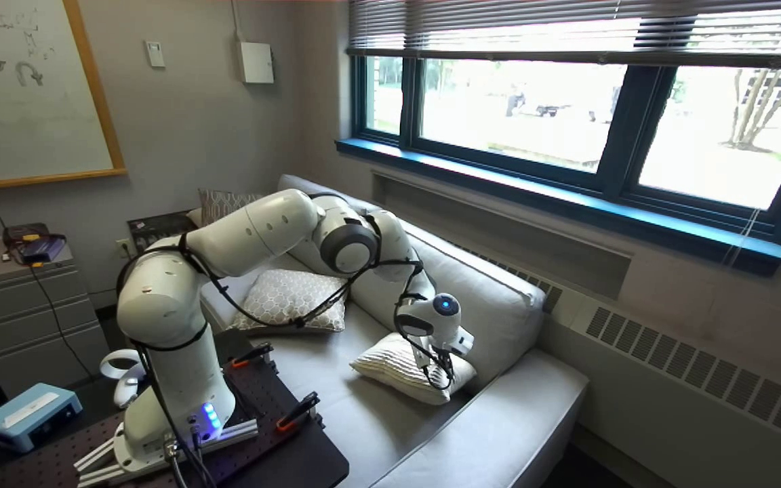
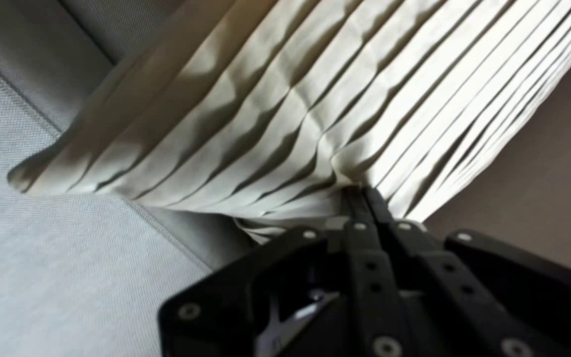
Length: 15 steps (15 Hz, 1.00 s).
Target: Put the two pillows on the right end of the chair
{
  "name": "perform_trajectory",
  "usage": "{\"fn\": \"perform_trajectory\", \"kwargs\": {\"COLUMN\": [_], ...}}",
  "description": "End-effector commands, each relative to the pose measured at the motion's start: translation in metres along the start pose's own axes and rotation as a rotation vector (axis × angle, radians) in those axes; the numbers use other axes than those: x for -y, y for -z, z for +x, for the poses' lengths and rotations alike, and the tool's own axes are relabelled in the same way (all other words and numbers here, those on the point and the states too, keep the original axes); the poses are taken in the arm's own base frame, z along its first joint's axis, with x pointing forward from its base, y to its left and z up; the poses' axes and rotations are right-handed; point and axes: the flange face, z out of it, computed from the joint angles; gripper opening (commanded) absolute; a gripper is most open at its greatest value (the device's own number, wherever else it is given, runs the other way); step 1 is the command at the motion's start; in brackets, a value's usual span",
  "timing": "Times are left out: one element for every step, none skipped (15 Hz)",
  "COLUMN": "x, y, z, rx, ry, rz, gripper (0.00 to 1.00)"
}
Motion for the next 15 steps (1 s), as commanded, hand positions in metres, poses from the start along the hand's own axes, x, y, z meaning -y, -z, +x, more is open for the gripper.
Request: {"fn": "perform_trajectory", "kwargs": {"x": [0.004,0.005,0.007,0.011,0.013,0.004,-0.001,-0.011,-0.021,-0.034,-0.046,-0.06,-0.07,-0.07,-0.081], "y": [0.056,0.066,0.077,0.088,0.099,0.11,0.117,0.123,0.129,0.129,0.13,0.125,0.121,0.11,0.107], "z": [-0.032,-0.039,-0.045,-0.048,-0.053,-0.036,-0.041,-0.041,-0.043,-0.047,-0.051,-0.058,-0.065,-0.083,-0.089], "rx": [-0.147,-0.193,-0.236,-0.274,-0.311,-0.31,-0.309,-0.303,-0.3,-0.288,-0.277,-0.257,-0.233,-0.214,-0.182], "ry": [-0.071,-0.118,-0.163,-0.209,-0.257,-0.325,-0.367,-0.419,-0.46,-0.504,-0.551,-0.608,-0.646,-0.674,-0.684], "rz": [-0.059,-0.071,-0.079,-0.078,-0.071,-0.066,-0.046,-0.035,-0.025,-0.01,-0.001,0.027,0.061,0.097,0.145], "gripper": [0.01,0.01,0.01,0.01,0.01,0.01,0.01,0.01,0.01,0.01,0.01,0.01,0.01,0.01,0.01]}}
